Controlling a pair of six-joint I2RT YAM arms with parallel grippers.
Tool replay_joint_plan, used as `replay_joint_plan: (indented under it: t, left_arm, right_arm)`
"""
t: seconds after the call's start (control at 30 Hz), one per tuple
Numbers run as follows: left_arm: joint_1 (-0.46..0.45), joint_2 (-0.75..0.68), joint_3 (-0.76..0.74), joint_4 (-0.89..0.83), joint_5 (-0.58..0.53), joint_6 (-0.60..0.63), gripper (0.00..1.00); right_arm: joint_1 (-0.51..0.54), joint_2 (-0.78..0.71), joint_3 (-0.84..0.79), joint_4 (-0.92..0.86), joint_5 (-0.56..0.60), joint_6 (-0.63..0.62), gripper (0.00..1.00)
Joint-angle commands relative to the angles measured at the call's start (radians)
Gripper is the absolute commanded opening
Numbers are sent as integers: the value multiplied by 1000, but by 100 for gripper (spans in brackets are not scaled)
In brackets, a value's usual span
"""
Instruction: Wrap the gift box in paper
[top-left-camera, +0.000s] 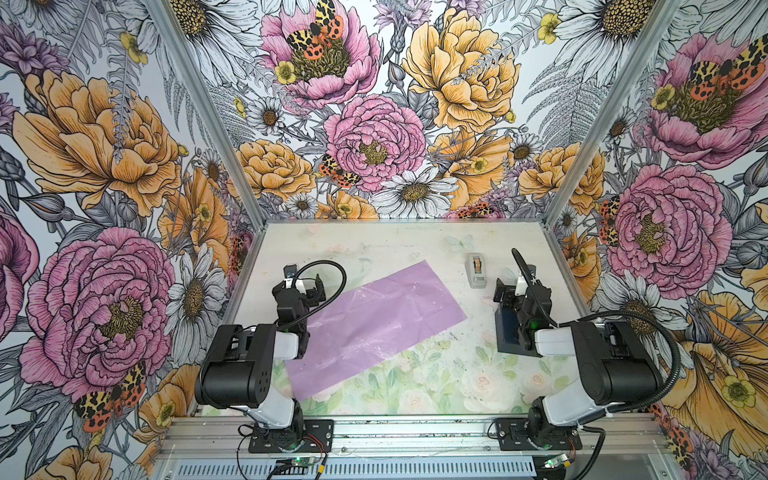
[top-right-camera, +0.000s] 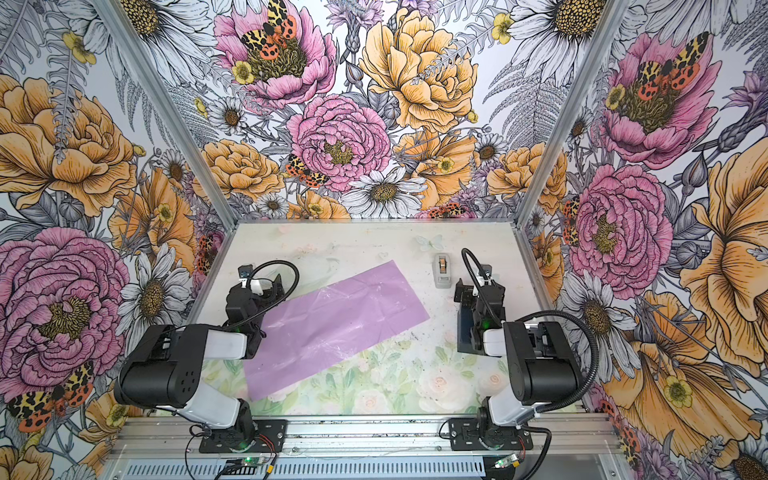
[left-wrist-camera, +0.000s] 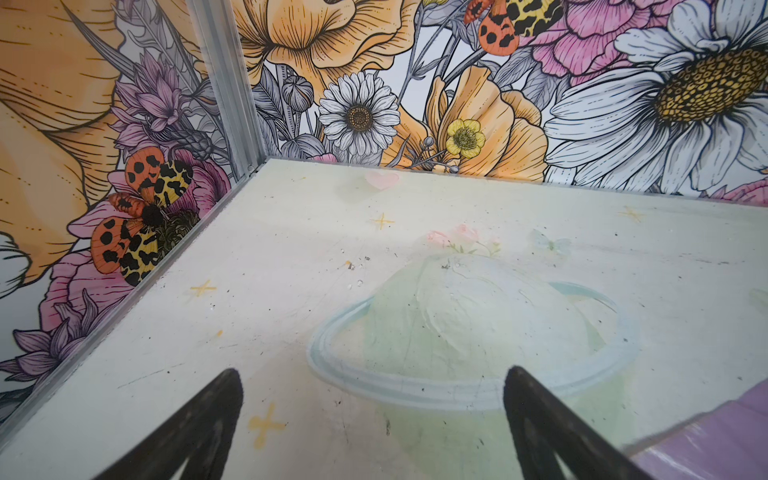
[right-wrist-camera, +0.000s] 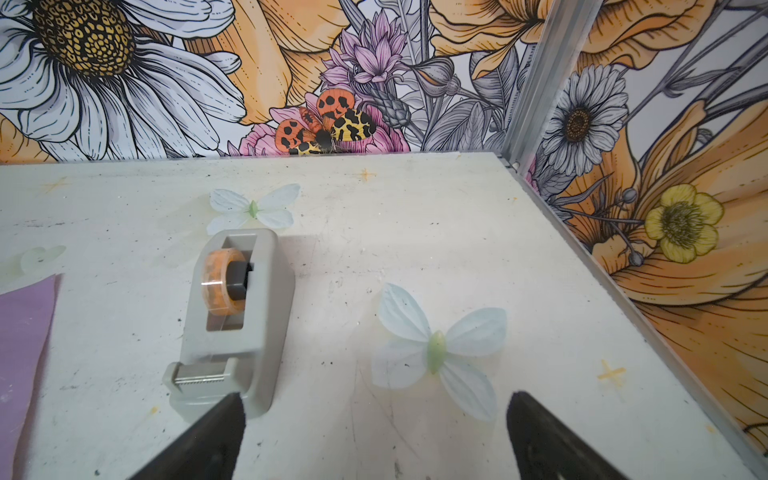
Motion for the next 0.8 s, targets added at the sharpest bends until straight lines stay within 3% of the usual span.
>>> replay_joint_plan:
  t: [0.0,0.17,0.27,0.37,0.5,0.6,0.77]
  left_arm:
    - [9,-1,16,12,25,0,99]
    - [9,-18,-1,32,-50,-30,99]
    - [1,-92,27,-85,-144,-43,99]
    - [-11,-220,147,-442,-186,-92,98]
    - [-23,-346,338,-904,-175,-290,92]
    - [-44,-409,439,-1185,-180,-408,90]
    - [-15,-425,535,-1548,-130,-540,91]
  right_arm:
    - [-4,-15,16,20,1,-4,100]
    - [-6,-15,17,19,-4,0,100]
    - [-8,-44,21,-3,4,6,100]
    - [-7,-190,143,-346,-2,12,100]
    - [9,-305,393,-799,-16,52,99]
    - [51,-309,527,-962,-5,62,99]
    - [170,-221,689,-1168,-116,140,99]
